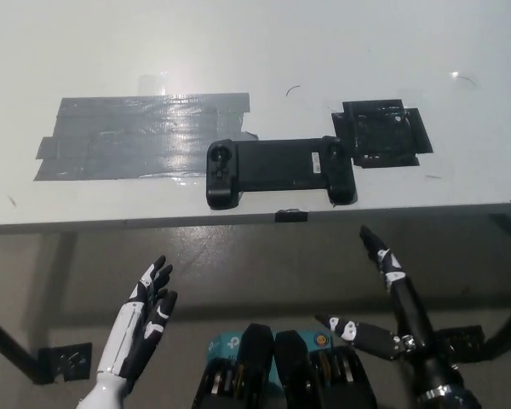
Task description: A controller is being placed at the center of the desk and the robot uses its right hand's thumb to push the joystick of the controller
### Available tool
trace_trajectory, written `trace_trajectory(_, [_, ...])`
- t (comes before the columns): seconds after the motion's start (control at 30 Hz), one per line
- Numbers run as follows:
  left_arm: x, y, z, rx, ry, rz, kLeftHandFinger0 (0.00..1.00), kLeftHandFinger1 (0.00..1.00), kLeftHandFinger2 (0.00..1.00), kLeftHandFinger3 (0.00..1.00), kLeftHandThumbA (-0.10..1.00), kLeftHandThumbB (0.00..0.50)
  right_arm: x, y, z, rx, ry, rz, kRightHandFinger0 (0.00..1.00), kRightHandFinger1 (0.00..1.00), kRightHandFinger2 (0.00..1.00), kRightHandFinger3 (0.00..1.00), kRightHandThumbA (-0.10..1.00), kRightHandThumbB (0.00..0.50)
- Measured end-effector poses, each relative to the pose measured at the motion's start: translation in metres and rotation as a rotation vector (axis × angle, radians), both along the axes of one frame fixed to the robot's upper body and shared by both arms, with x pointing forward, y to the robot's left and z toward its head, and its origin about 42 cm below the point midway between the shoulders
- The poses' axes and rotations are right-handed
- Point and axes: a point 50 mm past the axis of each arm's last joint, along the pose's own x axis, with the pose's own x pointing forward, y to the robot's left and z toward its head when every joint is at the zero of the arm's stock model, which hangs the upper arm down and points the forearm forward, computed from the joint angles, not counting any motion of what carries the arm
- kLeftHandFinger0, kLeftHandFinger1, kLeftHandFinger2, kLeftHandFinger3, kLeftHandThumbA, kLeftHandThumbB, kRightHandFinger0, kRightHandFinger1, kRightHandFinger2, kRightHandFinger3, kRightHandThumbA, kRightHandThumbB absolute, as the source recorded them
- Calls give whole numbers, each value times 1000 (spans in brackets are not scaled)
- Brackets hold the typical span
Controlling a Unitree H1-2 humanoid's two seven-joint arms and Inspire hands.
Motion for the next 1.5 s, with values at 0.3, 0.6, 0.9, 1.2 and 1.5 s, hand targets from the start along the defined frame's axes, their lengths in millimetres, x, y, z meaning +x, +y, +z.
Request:
trace_trajectory(0.3, [-6, 0, -8, -2, 21, 0, 1000, 1000, 1000, 1000, 880, 0, 73, -14, 66, 4, -145, -86, 1000, 1000, 1000, 1000, 1000, 190])
trace_trajectory(0.6, [-7, -1, -8, -3, 20, -2, 1000, 1000, 1000, 1000, 870, 9, 142, -4, 80, 10, -69, -116, 1000, 1000, 1000, 1000, 1000, 195])
trace_trajectory(0.9, [-6, -2, -7, -2, 18, -4, 1000, 1000, 1000, 1000, 863, 11, 184, 9, 76, -4, 29, -138, 1000, 1000, 1000, 1000, 1000, 257])
trace_trajectory(1.2, [-1, -4, -3, 7, 2, -11, 1000, 1000, 1000, 1000, 834, 0, 192, 17, 56, -12, 109, -164, 1000, 1000, 1000, 1000, 1000, 254])
trace_trajectory(1.5, [2, -5, 0, 17, -7, -14, 1000, 1000, 1000, 1000, 816, 4, 202, 16, 50, -27, 157, -191, 1000, 1000, 1000, 1000, 608, 28])
